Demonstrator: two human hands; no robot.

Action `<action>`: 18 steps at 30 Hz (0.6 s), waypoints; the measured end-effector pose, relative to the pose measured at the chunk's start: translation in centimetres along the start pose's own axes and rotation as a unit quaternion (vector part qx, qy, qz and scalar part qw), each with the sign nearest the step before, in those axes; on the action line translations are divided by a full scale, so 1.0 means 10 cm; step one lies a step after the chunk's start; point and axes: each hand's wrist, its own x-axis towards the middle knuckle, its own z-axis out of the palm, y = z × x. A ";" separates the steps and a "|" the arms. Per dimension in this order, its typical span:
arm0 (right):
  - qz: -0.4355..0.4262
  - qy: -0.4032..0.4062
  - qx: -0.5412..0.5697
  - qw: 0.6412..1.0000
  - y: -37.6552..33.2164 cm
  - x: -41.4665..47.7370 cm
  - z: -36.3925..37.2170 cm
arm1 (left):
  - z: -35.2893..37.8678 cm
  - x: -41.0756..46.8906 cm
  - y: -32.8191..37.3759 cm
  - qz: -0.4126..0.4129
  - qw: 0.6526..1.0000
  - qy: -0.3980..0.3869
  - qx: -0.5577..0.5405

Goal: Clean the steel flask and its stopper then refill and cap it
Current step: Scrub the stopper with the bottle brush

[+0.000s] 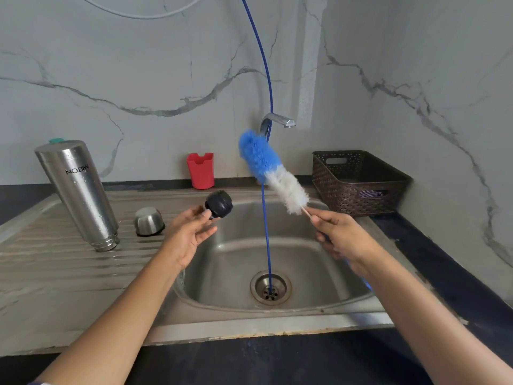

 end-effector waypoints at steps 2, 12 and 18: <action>-0.014 0.015 0.019 1.000 -0.09 0.10 0.21 | 0.04 -0.02 -0.03 0.057 0.997 -0.002 0.058; -0.009 0.016 0.064 0.998 -0.28 0.56 0.85 | 0.04 0.01 -0.16 0.140 0.982 -0.021 0.124; -0.036 -0.012 0.060 0.997 -0.25 0.54 0.99 | 0.03 0.03 -0.18 0.147 0.982 -0.032 0.112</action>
